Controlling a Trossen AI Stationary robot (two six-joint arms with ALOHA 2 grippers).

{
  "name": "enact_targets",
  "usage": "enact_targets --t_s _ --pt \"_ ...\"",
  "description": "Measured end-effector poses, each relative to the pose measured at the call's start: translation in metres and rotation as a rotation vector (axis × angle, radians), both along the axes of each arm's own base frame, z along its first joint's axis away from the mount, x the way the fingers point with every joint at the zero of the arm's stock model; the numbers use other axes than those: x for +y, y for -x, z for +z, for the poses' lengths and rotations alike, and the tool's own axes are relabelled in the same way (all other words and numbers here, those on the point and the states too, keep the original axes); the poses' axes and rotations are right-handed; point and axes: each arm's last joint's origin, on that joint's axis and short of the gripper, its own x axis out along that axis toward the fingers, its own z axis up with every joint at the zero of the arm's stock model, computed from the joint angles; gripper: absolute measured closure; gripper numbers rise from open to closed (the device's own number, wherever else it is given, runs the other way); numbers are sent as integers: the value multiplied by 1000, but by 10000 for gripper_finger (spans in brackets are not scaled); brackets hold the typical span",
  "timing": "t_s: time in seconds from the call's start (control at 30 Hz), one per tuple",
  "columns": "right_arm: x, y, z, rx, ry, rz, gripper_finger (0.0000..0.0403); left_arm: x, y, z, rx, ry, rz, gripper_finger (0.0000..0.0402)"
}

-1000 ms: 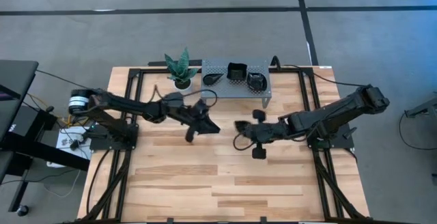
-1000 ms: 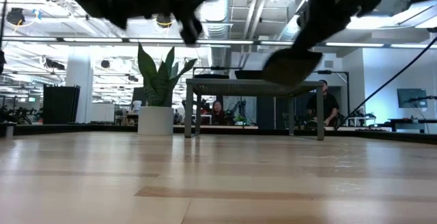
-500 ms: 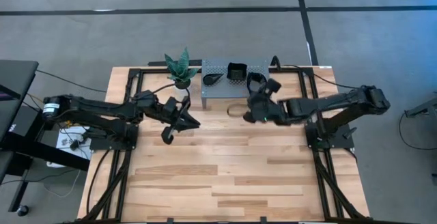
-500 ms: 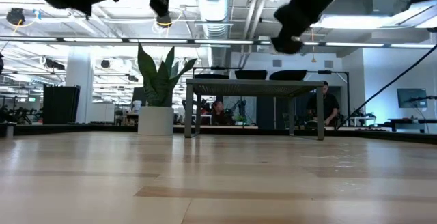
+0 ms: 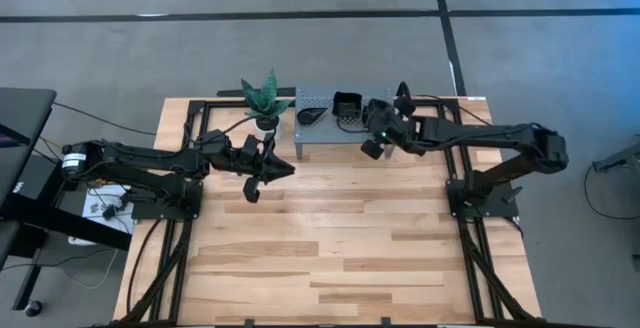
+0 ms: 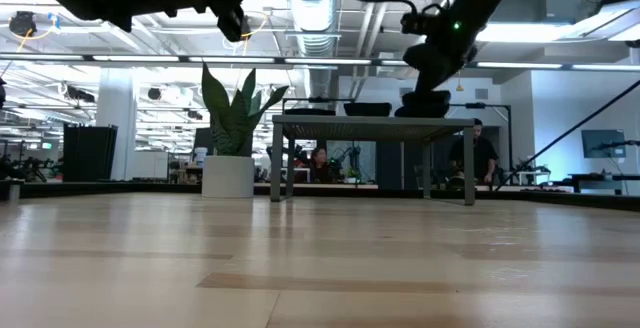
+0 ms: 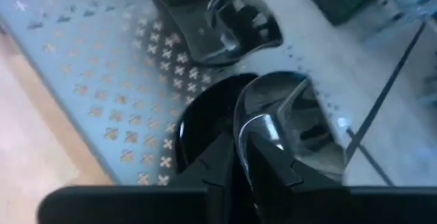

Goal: Pick & Place Mini shaped plates
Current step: Stack the leaf-shaped plate on top of the leaf-shaped plate on the shelf, then return to Home Position

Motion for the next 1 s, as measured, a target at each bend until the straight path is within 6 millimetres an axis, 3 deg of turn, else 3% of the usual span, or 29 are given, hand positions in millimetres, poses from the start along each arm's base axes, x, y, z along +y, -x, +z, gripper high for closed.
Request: enact_targets --t_s 0.4,0.73,1.0 --pt "-5 -2 1 -15 -117 106 347 0 0 0 -2 0 1 358" --pt "-8 -4 40 -41 -90 103 348 0 0 0 -3 0 0 358" --pt "-22 10 21 2 -182 -53 395 0 0 0 -2 0 0 358"
